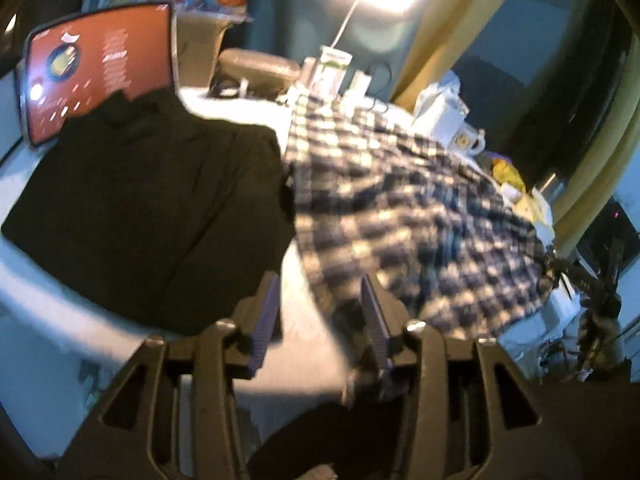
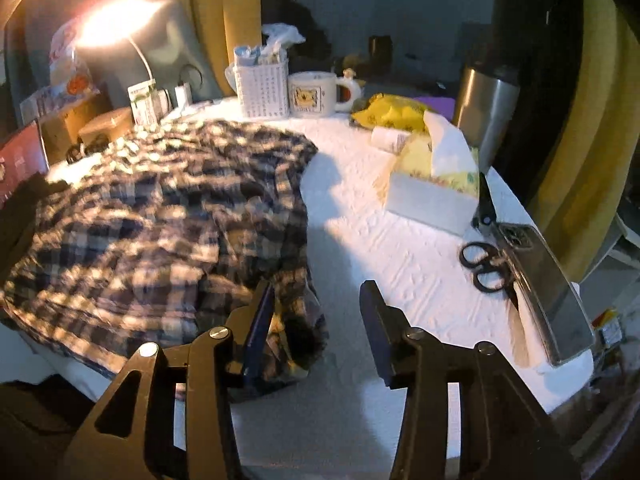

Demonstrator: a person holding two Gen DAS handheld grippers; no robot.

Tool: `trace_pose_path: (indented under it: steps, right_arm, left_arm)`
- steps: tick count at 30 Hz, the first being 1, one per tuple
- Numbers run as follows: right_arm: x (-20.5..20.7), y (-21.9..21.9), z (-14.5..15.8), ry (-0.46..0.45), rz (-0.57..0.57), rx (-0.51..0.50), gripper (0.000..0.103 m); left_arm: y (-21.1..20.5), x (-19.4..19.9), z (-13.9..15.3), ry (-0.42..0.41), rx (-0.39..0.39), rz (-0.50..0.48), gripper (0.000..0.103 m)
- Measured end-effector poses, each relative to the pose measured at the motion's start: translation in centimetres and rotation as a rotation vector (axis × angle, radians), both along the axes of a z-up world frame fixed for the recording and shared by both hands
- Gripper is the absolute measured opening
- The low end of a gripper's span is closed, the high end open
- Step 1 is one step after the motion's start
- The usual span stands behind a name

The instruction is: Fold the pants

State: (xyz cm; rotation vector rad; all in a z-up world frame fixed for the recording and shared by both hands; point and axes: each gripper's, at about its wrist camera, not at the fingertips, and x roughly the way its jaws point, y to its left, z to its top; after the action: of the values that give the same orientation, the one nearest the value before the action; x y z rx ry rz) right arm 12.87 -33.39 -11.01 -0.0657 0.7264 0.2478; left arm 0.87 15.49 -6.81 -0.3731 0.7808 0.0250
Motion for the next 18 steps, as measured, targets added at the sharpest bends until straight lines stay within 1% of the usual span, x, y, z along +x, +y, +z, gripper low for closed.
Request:
trace_pose_path:
  steps: [1, 2, 5, 7, 9, 10, 11, 12, 13, 14, 15, 16, 17, 18]
  right_arm:
    - [0.1, 0.1, 0.2, -0.004, 0.002, 0.005, 0.047]
    - [0.1, 0.4, 0.4, -0.010, 0.008, 0.009, 0.047]
    - [0.3, 1.3, 0.5, -0.015, 0.029, 0.021, 0.047]
    - [0.7, 2.0, -0.2, 0.002, 0.032, 0.009, 0.047]
    - [1.3, 2.3, -1.5, 0.034, 0.034, 0.018, 0.047]
    - [1.4, 2.3, -1.9, 0.044, 0.033, 0.029, 0.047]
    - [1.5, 2.3, -2.3, 0.049, 0.030, 0.039, 0.047]
    - [1.5, 2.4, -2.6, 0.048, 0.033, 0.048, 0.044]
    - [1.4, 2.6, -2.8, 0.047, 0.043, 0.049, 0.026]
    - [1.3, 2.9, -2.9, 0.050, 0.052, 0.039, 0.018]
    - [1.1, 3.1, -3.0, 0.049, 0.065, 0.020, 0.016]
    - [0.9, 3.2, -3.0, 0.051, 0.075, 0.009, 0.012]
    - [0.8, 3.2, -3.0, 0.058, 0.084, -0.001, 0.011]
    - [0.6, 3.2, -3.0, 0.062, 0.088, -0.010, 0.011]
  left_arm:
    - [-0.3, 0.9, 0.1, -0.005, 0.006, -0.015, 0.047]
    - [-0.7, 2.1, -0.2, 0.007, 0.011, -0.028, 0.050]
    - [-2.1, 4.6, -1.8, 0.072, 0.003, -0.070, 0.058]
    - [-3.2, 5.1, -3.2, 0.131, 0.000, -0.103, 0.058]
    - [-4.5, 5.1, -4.5, 0.184, 0.029, -0.118, 0.058]
    - [-5.0, 5.0, -4.9, 0.195, 0.046, -0.119, 0.058]
    - [-5.4, 4.6, -5.2, 0.185, 0.063, -0.116, 0.058]
    - [-5.7, 4.1, -5.3, 0.159, 0.077, -0.114, 0.058]
    - [-5.8, 3.9, -5.4, 0.150, 0.079, -0.116, 0.053]
    - [-5.9, 3.6, -5.4, 0.142, 0.087, -0.116, 0.035]
    - [-5.9, 3.4, -5.4, 0.149, 0.098, -0.117, 0.025]
    - [-5.8, 3.3, -5.6, 0.158, 0.087, -0.123, 0.016]
    - [-5.6, 2.9, -5.6, 0.161, 0.078, -0.124, 0.012]
    - [-5.5, 2.5, -5.6, 0.163, 0.077, -0.125, 0.011]
